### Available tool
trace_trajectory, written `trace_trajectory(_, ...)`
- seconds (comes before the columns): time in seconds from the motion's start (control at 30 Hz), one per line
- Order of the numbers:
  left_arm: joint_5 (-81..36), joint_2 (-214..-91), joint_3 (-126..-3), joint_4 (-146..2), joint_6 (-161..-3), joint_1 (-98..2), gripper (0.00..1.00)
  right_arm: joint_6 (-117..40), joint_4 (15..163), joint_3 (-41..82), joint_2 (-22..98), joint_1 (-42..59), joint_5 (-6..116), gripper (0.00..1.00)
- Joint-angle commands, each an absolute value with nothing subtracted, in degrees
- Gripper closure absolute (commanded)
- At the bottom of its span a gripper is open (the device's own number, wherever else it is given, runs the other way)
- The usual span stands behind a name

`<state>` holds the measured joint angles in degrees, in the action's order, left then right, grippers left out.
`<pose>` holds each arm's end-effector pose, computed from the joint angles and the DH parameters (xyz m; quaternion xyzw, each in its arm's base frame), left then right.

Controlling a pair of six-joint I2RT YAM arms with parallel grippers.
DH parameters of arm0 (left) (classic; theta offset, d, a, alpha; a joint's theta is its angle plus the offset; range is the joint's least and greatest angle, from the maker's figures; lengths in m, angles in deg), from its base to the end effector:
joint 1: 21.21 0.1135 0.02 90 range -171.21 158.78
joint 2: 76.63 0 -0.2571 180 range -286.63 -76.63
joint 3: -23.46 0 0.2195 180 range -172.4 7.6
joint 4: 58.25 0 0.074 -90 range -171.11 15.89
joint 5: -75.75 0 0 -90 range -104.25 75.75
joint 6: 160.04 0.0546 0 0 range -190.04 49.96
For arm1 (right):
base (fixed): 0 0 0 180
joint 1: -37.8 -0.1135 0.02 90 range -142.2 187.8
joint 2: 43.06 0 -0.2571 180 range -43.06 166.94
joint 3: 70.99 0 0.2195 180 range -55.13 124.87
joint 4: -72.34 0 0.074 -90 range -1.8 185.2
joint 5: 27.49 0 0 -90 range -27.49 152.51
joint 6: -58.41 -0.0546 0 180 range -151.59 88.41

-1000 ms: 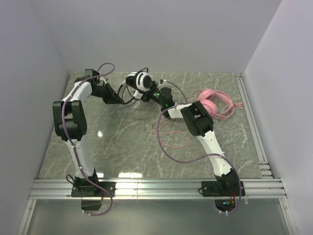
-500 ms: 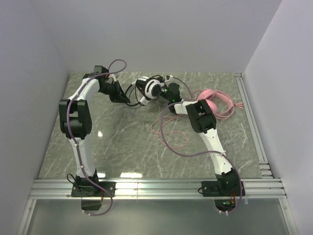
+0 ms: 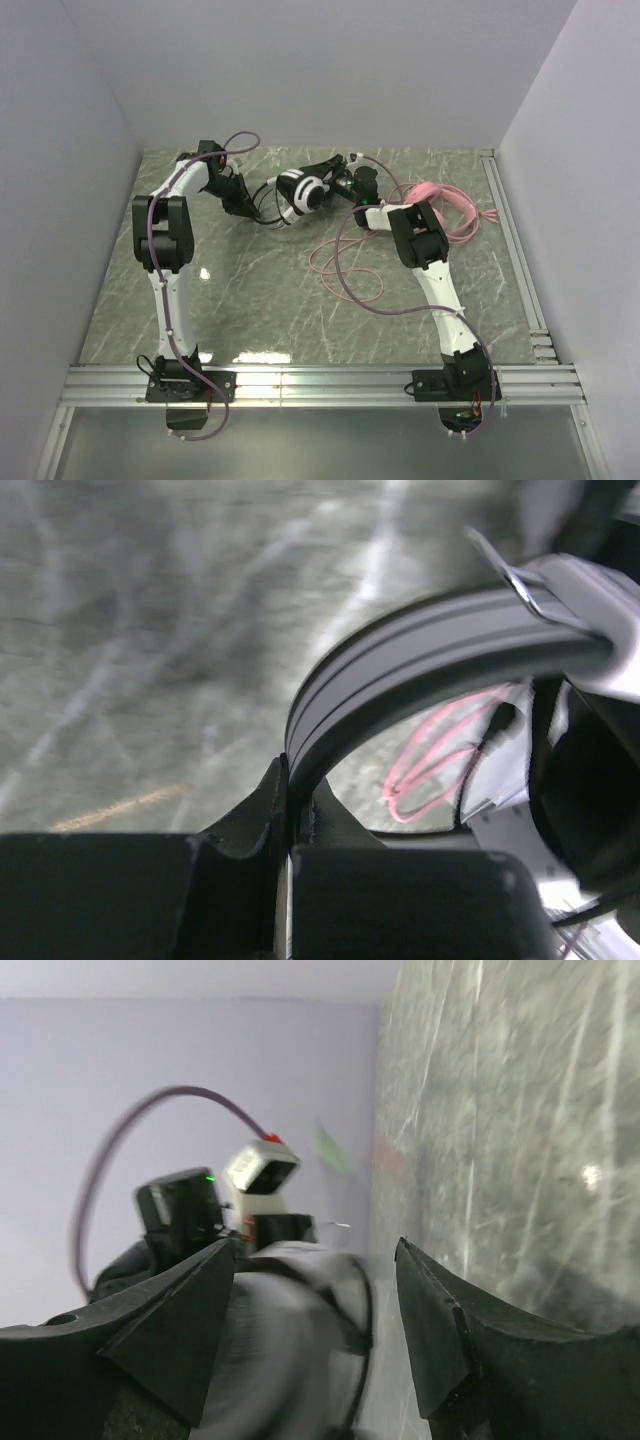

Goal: Wrap the headphones

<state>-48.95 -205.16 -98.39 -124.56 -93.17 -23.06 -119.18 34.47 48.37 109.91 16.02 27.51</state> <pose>0.4317 -0.0450 0.1754 -0.1310 0.9359 -0.3185 0.0740 0.4993 0.2332 0.1177 0.1675 0.6645 0.6886 0.2371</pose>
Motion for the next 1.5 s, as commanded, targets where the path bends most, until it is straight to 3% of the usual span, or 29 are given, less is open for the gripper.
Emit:
trace_trajectory(0.0,-47.23,-205.56,-100.15,-124.65,-92.01,-22.97,1.00,-118.34,32.30,47.79,109.52,17.49,26.57,0.27)
trace_trajectory(0.23,-44.06,-205.91,-97.60,-122.27,-92.10,-22.97,1.00,-115.97,36.08,47.70,108.82,21.27,27.18,0.19)
trace_trajectory(0.7,-26.84,-204.07,-98.22,-126.05,-92.98,-24.82,0.96,-107.54,44.43,49.11,100.92,24.88,27.00,0.16)
trace_trajectory(0.77,-26.03,-202.85,-97.87,-125.88,-93.24,-25.08,0.88,-105.35,46.62,49.11,99.68,24.88,27.18,0.15)
trace_trajectory(0.83,-25.68,-201.79,-97.17,-125.35,-93.42,-25.08,0.73,-104.20,48.29,49.20,98.01,24.97,27.27,0.14)
trace_trajectory(0.97,-24.63,-199.33,-96.29,-124.91,-93.86,-25.08,0.62,-102.70,49.97,50.16,95.99,25.05,26.22,0.13)
trace_trajectory(1.13,-20.24,-195.55,-94.97,-125.17,-94.56,-25.08,0.26,-100.33,53.65,50.51,91.43,25.14,25.51,0.12)
trace_trajectory(1.33,-20.41,-187.65,-90.76,-123.24,-95.52,-24.99,0.12,-86.90,69.44,46.15,79.14,25.05,26.29,0.10)
trace_trajectory(1.37,-20.41,-184.85,-90.05,-122.37,-95.61,-25.17,0.01,-82.18,71.66,44.03,76.50,25.14,27.35,0.10)
trace_trajectory(1.47,-19.09,-179.40,-88.38,-122.36,-95.35,-26.30,0.01,-72.40,81.32,35.07,64.64,25.32,36.11,0.09)
